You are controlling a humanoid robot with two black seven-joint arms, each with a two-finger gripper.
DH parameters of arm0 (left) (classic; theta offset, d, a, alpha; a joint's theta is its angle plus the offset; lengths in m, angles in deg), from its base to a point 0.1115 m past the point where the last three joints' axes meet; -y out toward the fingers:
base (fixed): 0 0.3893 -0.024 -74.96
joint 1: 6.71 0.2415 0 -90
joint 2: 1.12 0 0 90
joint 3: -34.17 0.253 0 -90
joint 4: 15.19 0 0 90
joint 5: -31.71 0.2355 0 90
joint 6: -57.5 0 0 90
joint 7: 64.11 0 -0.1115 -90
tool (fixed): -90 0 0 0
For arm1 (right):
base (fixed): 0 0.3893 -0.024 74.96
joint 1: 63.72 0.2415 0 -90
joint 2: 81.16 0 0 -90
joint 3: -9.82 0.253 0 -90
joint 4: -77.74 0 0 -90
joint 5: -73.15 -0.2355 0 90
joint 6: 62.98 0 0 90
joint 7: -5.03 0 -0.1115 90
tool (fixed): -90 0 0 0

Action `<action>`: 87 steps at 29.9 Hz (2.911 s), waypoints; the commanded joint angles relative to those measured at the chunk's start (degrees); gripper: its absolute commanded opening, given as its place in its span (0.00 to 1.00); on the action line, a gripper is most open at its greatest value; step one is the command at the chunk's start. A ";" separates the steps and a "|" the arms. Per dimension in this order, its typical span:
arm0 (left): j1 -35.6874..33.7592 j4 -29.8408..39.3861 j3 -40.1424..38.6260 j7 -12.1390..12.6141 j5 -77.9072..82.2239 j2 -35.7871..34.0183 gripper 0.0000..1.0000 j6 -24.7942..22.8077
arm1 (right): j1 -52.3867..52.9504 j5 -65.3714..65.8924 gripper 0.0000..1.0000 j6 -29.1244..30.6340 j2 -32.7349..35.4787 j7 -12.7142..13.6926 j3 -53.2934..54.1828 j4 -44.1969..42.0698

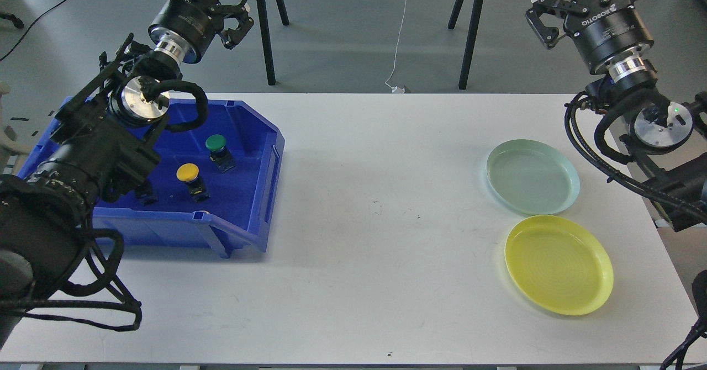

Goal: Pass button and place on color plate
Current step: 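Move the left hand down toward the buttons in the blue bin, then grasp a green button inside the blue bin with the left hand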

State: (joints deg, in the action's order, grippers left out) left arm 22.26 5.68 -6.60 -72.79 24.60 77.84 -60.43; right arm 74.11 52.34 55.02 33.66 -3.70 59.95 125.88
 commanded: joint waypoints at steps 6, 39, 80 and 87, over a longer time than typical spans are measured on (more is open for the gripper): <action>-0.49 0.75 -0.10 0.24 -0.01 -1.53 1.00 0.24 | -1.34 0.07 1.00 0.00 -0.65 -0.15 0.05 -0.06; 6.70 49.88 16.16 1.74 75.56 -48.99 0.88 0.68 | -0.37 0.60 1.00 0.00 5.94 -0.68 3.48 3.36; 14.27 34.85 27.06 2.00 101.59 -39.94 0.77 1.83 | -0.72 0.69 1.00 0.00 5.86 -0.76 2.86 3.54; 14.27 34.85 27.06 1.91 101.68 -40.03 0.64 2.09 | -0.63 0.78 1.00 0.00 5.86 -0.76 2.86 3.54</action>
State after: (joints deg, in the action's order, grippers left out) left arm 36.58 40.55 20.46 -70.85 126.33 37.87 -58.44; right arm 73.39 53.03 55.02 39.51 -4.47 62.81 129.42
